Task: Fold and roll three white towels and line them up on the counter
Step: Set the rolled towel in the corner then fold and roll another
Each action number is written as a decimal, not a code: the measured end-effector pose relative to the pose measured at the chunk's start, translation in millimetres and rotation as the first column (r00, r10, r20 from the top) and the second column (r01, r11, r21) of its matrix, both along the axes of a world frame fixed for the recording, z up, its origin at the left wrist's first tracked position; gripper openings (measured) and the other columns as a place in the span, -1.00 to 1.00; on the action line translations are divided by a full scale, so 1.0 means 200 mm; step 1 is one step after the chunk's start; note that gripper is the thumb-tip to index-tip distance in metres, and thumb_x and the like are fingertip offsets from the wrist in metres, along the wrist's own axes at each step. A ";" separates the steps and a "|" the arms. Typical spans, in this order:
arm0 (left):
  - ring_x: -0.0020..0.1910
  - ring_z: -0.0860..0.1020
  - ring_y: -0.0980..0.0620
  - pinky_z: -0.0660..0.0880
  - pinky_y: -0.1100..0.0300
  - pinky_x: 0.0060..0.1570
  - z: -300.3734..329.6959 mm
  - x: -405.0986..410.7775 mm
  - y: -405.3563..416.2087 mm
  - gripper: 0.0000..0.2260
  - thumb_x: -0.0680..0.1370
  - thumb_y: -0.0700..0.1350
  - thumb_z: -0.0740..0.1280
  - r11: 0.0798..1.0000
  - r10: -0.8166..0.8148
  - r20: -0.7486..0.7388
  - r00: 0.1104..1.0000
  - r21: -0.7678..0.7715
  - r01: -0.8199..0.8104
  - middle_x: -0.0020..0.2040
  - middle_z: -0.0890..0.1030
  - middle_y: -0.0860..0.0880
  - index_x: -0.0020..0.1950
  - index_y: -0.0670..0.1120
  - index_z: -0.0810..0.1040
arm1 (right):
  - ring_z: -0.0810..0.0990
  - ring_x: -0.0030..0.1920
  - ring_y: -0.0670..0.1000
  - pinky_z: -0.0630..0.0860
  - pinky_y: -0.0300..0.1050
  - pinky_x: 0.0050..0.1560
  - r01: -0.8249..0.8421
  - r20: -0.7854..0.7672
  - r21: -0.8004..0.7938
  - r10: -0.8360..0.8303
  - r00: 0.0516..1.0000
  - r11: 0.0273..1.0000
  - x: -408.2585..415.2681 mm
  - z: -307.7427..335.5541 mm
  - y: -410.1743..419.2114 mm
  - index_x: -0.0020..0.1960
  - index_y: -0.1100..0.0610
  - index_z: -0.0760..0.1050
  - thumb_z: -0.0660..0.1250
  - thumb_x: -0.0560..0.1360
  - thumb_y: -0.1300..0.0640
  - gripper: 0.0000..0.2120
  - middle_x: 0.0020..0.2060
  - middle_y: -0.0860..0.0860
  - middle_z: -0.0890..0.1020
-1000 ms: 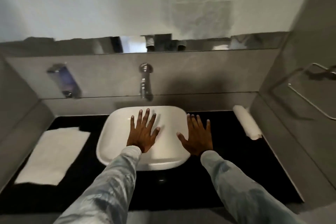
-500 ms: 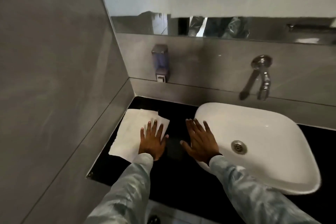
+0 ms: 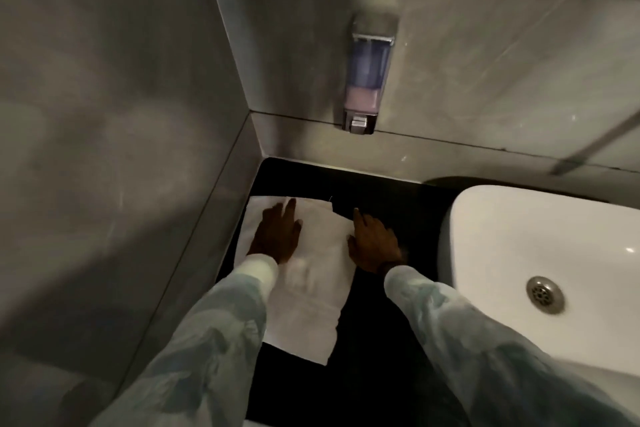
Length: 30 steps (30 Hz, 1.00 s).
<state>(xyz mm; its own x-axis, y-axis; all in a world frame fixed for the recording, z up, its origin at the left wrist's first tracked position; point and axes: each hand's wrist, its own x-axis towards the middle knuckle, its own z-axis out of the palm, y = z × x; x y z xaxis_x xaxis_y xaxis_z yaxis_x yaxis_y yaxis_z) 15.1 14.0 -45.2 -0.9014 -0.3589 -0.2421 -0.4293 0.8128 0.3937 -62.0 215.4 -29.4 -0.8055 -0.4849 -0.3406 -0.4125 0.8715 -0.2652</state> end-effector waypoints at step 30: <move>-0.06 0.54 -0.06 0.59 0.07 -0.05 1.36 0.29 0.85 -0.71 0.44 -0.40 0.32 0.937 -0.298 0.574 0.762 0.326 0.121 0.01 0.58 -0.14 0.14 -0.24 0.56 | 0.68 -0.15 0.03 0.63 0.08 0.08 0.285 0.601 -0.268 -0.071 0.796 0.920 0.49 1.01 1.20 0.07 0.21 0.63 0.60 0.28 0.18 -0.61 -0.18 0.04 0.68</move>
<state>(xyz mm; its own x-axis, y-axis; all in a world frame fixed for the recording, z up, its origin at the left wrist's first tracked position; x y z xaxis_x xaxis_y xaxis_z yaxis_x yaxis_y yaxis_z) 72.6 184.7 225.8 -0.5770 -0.0239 -0.8164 -0.4790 0.8195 0.3145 36.5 455.4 172.0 -0.5977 -0.5198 -0.6104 0.0618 0.7292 -0.6815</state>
